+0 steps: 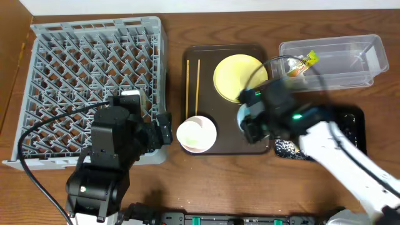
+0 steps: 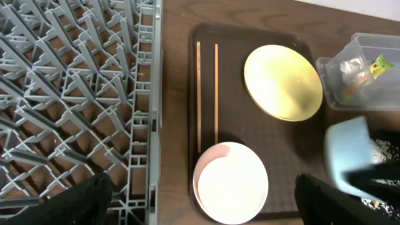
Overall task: Sort waste into correct bins and load items into the dishwasher
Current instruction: 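Set the light-blue bowl back on the brown tray with the right gripper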
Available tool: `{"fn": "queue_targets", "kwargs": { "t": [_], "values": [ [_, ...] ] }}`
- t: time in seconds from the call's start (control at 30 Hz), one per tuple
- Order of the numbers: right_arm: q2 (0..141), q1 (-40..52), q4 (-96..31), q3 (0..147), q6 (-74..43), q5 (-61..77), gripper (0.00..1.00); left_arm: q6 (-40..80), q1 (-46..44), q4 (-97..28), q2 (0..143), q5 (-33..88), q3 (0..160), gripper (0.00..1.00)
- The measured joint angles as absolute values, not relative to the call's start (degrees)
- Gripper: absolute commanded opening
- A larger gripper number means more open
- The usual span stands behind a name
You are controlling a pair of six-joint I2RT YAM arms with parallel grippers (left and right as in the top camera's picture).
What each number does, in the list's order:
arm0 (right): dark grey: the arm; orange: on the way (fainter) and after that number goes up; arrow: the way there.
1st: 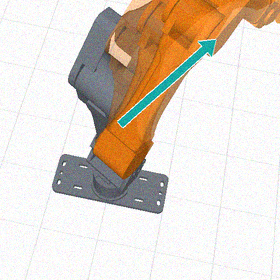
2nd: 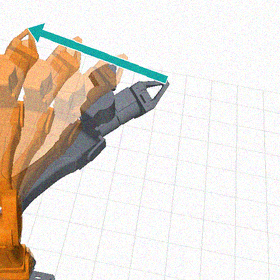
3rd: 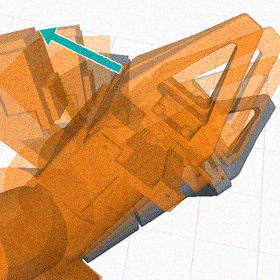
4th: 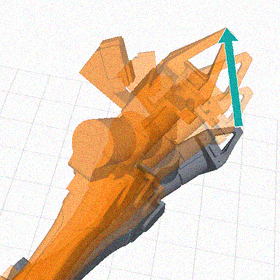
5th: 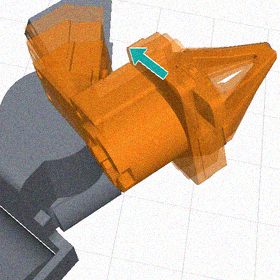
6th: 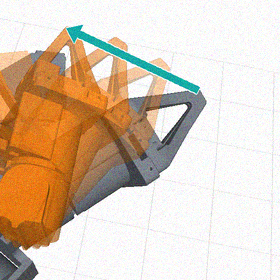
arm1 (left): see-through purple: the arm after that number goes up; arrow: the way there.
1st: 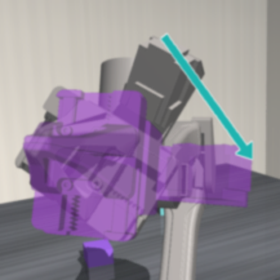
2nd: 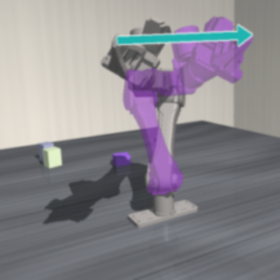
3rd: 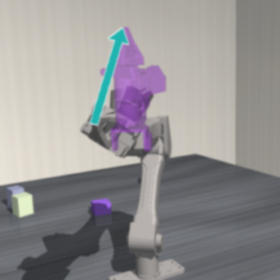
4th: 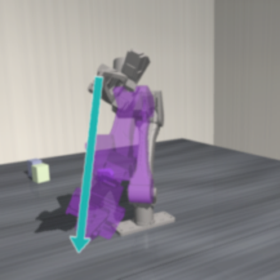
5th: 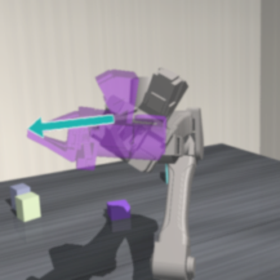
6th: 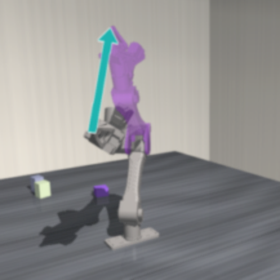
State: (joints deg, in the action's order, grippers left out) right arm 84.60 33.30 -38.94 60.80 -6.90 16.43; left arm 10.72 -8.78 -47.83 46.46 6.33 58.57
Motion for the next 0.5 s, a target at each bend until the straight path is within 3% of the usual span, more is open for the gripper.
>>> {"fn": "queue_targets", "kwargs": {
  "t": [0.07, 0.1, 0.27, 0.5],
  "values": [
    [87.72, 35.68, -36.51, 60.58, -8.03, 11.31, 0.02, 10.70, -8.78, -47.86, 46.46, 6.31, 58.57, 0.94],
    [89.49, 36.25, -35.14, 60.58, -8.40, 9.63, 0.07, 10.70, -8.78, -47.83, 46.46, 6.33, 58.57, 0.94],
    [94.72, 37.28, -32.27, 60.45, -9.85, 7.70, 0.49, 10.70, -8.78, -47.83, 46.46, 6.31, 58.54, 0.94],
    [94.87, 37.36, -42.39, 66.48, -10.00, 8.56, 0.56, 10.72, -8.78, -47.83, 46.46, 6.33, 58.57, 0.94]
  ]
}}
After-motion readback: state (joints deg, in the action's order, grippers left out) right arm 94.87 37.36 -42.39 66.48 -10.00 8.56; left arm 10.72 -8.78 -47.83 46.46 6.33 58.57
